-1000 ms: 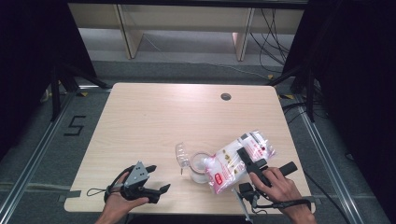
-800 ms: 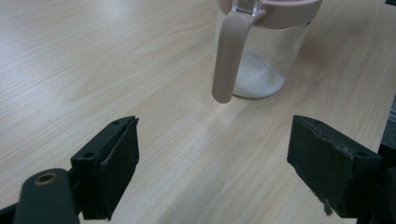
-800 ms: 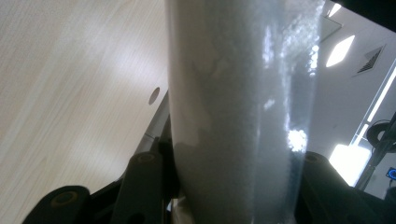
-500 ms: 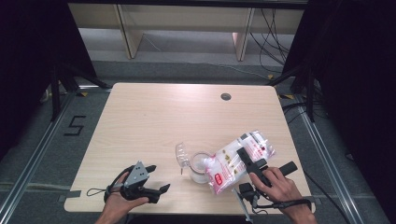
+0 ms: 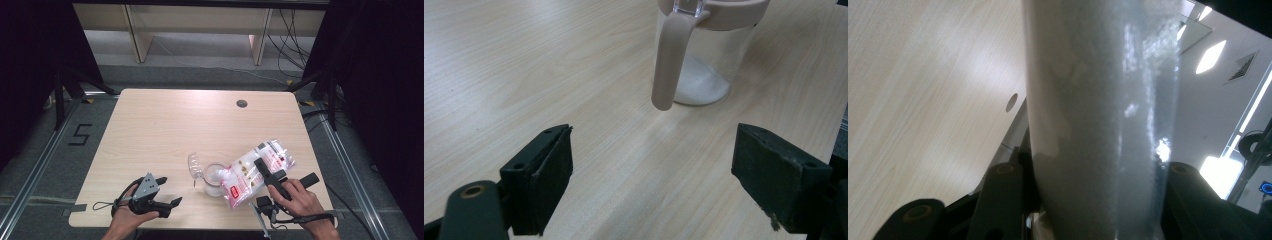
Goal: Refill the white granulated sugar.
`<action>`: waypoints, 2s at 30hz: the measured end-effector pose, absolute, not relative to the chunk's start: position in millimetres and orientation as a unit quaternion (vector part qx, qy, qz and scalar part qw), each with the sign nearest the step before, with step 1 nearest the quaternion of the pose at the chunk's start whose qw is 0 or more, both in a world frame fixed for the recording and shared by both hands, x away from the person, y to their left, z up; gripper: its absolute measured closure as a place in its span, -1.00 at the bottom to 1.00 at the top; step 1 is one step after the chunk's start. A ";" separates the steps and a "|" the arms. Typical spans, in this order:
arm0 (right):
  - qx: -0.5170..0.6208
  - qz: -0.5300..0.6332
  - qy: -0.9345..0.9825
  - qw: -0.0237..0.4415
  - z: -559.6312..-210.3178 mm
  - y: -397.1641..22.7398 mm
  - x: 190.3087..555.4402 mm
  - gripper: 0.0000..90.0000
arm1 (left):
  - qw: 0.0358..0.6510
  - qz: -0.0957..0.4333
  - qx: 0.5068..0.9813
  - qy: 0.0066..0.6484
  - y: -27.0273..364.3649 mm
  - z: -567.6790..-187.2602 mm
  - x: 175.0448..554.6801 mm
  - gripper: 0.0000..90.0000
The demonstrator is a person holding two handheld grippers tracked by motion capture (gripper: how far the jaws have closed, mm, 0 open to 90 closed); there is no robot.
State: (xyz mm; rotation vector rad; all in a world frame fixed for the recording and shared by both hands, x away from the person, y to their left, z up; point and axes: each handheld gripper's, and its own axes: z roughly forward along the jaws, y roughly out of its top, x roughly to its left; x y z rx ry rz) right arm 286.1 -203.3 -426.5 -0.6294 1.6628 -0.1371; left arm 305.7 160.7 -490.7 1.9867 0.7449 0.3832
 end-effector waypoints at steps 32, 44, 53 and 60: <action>-0.265 -0.058 0.727 0.631 -424.7 -206.0 284.7 0.38 | 0.473 0.156 0.812 0.305 160.6 -490.7 305.5 -0.64; -0.289 -0.065 0.719 0.629 -421.0 -205.2 286.4 0.39 | 0.472 0.156 0.812 0.306 160.6 -490.6 305.5 -0.64; -0.292 -0.066 0.717 0.630 -420.7 -205.6 286.7 0.39 | 0.472 0.156 0.812 0.305 160.6 -490.7 305.7 -0.64; -0.293 -0.064 0.716 0.630 -421.2 -205.8 286.8 0.39 | 0.474 0.154 0.809 0.312 159.9 -491.1 304.7 -0.64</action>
